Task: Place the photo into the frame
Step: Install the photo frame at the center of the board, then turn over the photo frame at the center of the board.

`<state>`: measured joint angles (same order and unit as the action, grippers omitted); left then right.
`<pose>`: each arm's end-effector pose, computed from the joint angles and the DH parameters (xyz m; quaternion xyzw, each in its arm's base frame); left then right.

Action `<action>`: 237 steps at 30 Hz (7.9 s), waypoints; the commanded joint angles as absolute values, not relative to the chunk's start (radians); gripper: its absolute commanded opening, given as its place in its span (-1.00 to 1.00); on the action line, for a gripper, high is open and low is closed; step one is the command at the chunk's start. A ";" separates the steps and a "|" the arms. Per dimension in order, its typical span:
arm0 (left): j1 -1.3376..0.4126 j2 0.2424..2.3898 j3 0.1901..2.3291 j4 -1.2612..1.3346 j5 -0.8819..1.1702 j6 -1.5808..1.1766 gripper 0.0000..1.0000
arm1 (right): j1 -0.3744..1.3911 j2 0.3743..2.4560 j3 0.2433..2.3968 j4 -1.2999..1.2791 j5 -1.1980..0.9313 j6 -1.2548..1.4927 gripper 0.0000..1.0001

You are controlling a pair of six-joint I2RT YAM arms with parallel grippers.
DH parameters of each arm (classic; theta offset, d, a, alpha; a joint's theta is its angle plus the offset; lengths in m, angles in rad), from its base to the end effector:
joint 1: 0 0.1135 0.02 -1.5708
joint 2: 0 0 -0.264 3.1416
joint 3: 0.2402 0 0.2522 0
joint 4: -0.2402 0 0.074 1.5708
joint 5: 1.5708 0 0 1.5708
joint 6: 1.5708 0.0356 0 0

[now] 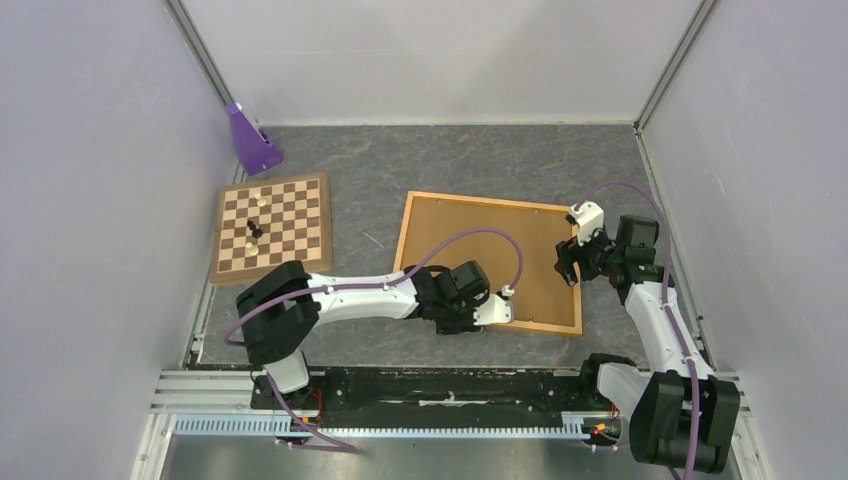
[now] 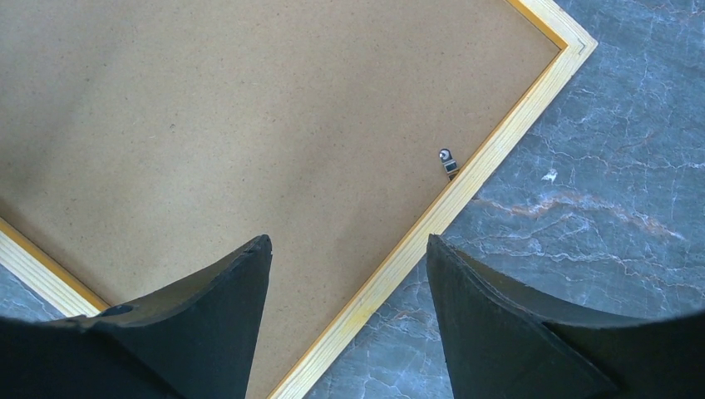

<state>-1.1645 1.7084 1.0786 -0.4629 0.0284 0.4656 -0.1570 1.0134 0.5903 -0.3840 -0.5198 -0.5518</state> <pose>0.1334 -0.3127 0.1819 0.7093 0.6638 -0.0940 0.2177 0.2012 -0.0139 0.2159 -0.2698 0.8606 0.0987 0.4205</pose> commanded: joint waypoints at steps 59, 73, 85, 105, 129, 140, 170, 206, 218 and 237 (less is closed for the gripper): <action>-1.073 1.938 1.530 -0.732 0.231 0.383 -0.95 | -0.198 0.724 0.526 -0.756 -0.708 -1.314 0.45; -1.058 2.006 1.685 -0.841 0.305 0.363 -0.95 | -0.187 0.562 0.335 -0.661 -0.634 -1.478 0.46; -1.057 2.000 1.745 -0.905 0.364 0.367 -0.95 | -0.186 0.510 0.205 -0.397 -0.588 -1.458 0.46; -1.046 2.017 1.830 -1.002 0.410 0.357 -0.95 | -0.186 0.497 0.143 -0.252 -0.673 -1.412 -0.38; -0.945 1.782 2.135 -1.024 -0.044 0.457 0.61 | -0.187 0.757 0.760 -0.746 -0.792 -1.281 -1.00; -0.835 1.670 2.181 -0.986 -0.101 0.406 0.68 | -0.187 0.939 1.084 -0.815 -0.814 -0.971 -1.00; -0.957 1.609 1.916 -0.748 -0.068 0.758 0.74 | -0.172 1.003 1.295 -0.945 -0.838 -0.870 -1.00; -1.012 1.874 2.140 -0.941 0.180 1.130 0.78 | -0.170 0.917 1.343 -1.195 -0.969 -1.076 -1.00; -1.014 1.941 2.197 -1.022 0.244 1.099 0.34 | -0.170 0.928 1.364 -1.190 -0.985 -1.071 -1.00; -1.039 1.938 2.211 -1.023 0.184 1.081 -0.96 | -0.170 0.906 1.312 -1.069 -0.891 -0.955 -0.90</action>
